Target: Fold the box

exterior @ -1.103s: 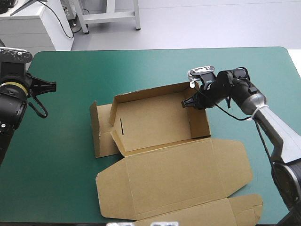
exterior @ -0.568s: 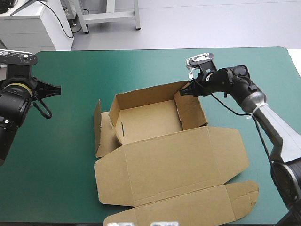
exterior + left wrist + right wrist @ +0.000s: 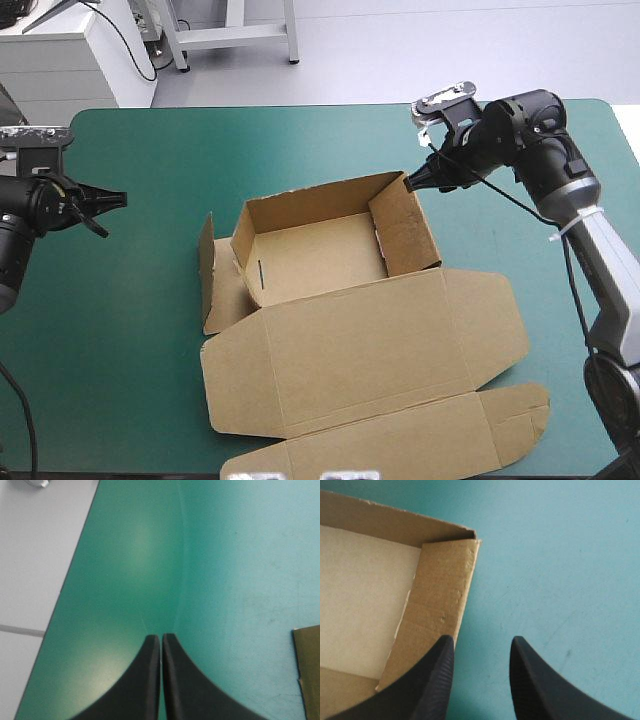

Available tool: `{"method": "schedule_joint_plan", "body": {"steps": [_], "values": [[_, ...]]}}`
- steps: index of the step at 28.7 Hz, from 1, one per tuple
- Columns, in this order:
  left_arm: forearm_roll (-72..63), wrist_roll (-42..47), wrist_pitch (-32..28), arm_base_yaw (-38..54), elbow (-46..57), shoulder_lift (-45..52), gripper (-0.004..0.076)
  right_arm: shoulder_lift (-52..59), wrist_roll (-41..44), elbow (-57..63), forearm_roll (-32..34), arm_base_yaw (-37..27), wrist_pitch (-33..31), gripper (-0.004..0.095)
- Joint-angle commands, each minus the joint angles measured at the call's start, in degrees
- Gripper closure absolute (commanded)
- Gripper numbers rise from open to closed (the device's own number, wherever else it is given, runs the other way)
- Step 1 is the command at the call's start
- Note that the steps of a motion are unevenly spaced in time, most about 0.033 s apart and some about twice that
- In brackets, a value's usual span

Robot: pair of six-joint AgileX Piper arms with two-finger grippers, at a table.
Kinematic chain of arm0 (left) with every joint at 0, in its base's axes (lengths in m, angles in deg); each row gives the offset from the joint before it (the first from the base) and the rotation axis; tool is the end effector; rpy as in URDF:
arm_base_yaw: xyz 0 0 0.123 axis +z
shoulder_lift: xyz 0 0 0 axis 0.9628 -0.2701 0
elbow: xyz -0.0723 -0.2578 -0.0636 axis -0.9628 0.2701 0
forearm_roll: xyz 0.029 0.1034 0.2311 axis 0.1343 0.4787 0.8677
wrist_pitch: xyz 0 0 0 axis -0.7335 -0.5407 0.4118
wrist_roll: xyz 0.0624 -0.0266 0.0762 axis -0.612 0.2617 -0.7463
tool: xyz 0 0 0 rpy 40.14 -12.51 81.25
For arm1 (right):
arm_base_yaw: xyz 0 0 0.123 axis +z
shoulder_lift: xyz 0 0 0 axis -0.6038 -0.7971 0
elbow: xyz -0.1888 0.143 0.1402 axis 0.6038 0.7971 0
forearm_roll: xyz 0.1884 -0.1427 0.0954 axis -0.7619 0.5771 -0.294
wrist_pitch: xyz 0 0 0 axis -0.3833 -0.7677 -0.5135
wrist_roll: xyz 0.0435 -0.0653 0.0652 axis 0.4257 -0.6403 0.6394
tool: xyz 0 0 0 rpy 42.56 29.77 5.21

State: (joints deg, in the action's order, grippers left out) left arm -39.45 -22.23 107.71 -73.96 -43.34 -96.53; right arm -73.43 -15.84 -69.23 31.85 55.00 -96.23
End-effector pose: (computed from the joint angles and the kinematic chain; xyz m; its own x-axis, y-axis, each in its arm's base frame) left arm 0.2844 0.0255 0.3764 -0.7258 -0.0199 -0.6876 -0.1767 0.9715 0.1583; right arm 0.3496 0.1138 0.3840 -0.7324 -0.3773 -0.5668 -0.4146 0.9074 -0.0684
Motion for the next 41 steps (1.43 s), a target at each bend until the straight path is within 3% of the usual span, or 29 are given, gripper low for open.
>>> {"method": "schedule_joint_plan", "body": {"steps": [1,8,31,34,38,41], "values": [[-10.39,-6.05,-1.49,5.02,-1.43,0.47,0.0725,1.45,0.28,-1.90,-0.74,-0.28,-2.44,0.0559],[-15.66,-10.55,2.62,6.80,-1.43,0.14,0.0725,-5.43,-0.20,-1.53,-7.36,-0.28,-3.22,0.0559],[-14.98,-10.55,4.70,6.80,-1.43,0.14,0.0725,-16.71,-1.46,-1.53,-8.61,-0.28,-3.22,0.0564],[-14.98,-10.55,4.06,6.80,-1.43,0.14,0.0725,-16.80,-1.46,-1.53,-8.61,-0.28,-3.22,0.0646],[-15.47,-10.55,3.83,6.80,-1.43,0.14,0.0725,-16.80,-1.43,-1.53,-8.61,-0.28,-3.22,0.0932],[-15.36,-10.22,2.78,6.80,-1.43,-0.39,0.0727,-16.80,-0.43,-1.53,-8.61,-0.28,-2.48,0.0919]]}}
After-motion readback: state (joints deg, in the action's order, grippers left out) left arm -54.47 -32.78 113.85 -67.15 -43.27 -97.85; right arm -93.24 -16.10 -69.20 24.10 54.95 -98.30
